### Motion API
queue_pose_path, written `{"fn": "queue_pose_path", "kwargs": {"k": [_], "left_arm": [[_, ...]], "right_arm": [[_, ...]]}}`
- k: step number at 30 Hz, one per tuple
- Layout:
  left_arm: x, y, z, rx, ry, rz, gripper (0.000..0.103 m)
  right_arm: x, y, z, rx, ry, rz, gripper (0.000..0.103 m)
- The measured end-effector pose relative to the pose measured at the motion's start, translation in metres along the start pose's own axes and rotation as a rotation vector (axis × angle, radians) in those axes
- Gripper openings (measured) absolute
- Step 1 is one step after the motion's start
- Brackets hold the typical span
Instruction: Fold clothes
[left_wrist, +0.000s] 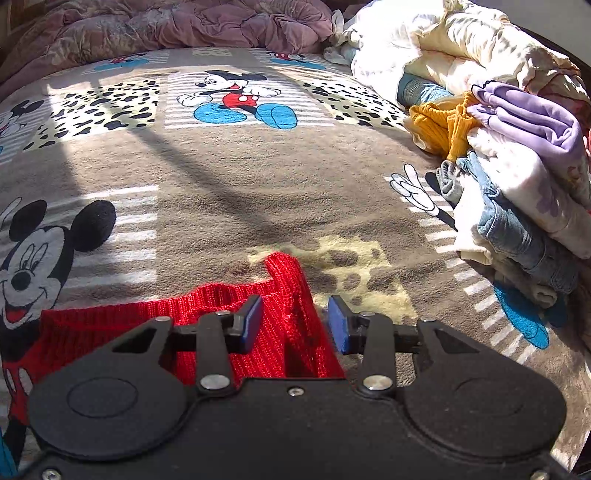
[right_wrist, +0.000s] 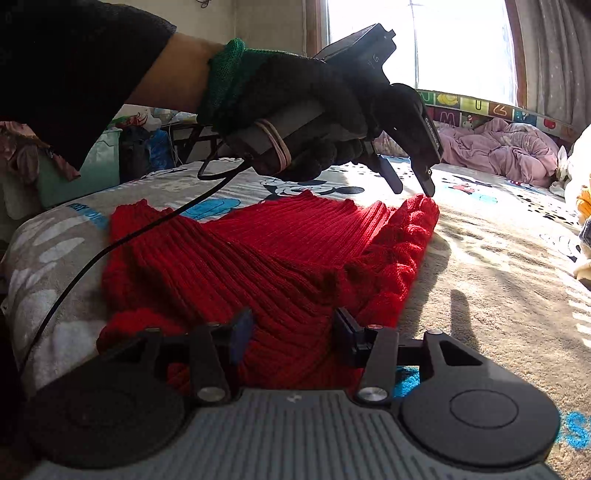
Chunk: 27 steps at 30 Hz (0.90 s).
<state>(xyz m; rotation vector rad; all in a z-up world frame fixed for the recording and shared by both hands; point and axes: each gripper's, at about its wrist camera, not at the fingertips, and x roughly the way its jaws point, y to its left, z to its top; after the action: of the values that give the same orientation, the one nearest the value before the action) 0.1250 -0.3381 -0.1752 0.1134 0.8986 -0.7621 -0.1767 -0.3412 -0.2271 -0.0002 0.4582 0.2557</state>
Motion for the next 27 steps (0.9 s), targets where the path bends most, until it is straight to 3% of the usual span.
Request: {"fn": "queue_pose_path", "kwargs": {"k": [2,3,4,8,12,21,24,27], "left_arm": [[0.014,0.004,0.0,-0.03,0.031,-0.014,0.032],[0.016,0.008,-0.001,-0.049,0.029,-0.009,0.02],[0.019,0.012,-0.001,-0.067,0.027,-0.005,0.016],[0.023,0.032,-0.004,-0.148,0.024,0.009,0.015],[0.031,0.035,-0.007,-0.12,0.039,0.032,0.015],[0.001,0.015,0.008,0.1,-0.051,0.045,0.015],[-0.004,0.008,0.008,0.181,-0.005,-0.034,0.015],[0.009,0.002,-0.001,0.251,0.103,-0.065,0.015]], "right_arm": [[-0.001,-0.002,0.001,0.01,0.001,0.014,0.05],[-0.001,-0.003,0.001,0.016,0.002,0.021,0.05],[-0.002,-0.006,0.001,0.028,0.003,0.033,0.05],[-0.004,-0.017,0.003,0.076,0.013,0.08,0.05],[-0.004,-0.021,0.002,0.089,0.017,0.099,0.05],[-0.003,-0.024,0.002,0.099,0.015,0.105,0.05],[-0.004,-0.024,0.003,0.105,0.016,0.107,0.05],[-0.004,-0.025,0.003,0.108,0.016,0.11,0.05]]}}
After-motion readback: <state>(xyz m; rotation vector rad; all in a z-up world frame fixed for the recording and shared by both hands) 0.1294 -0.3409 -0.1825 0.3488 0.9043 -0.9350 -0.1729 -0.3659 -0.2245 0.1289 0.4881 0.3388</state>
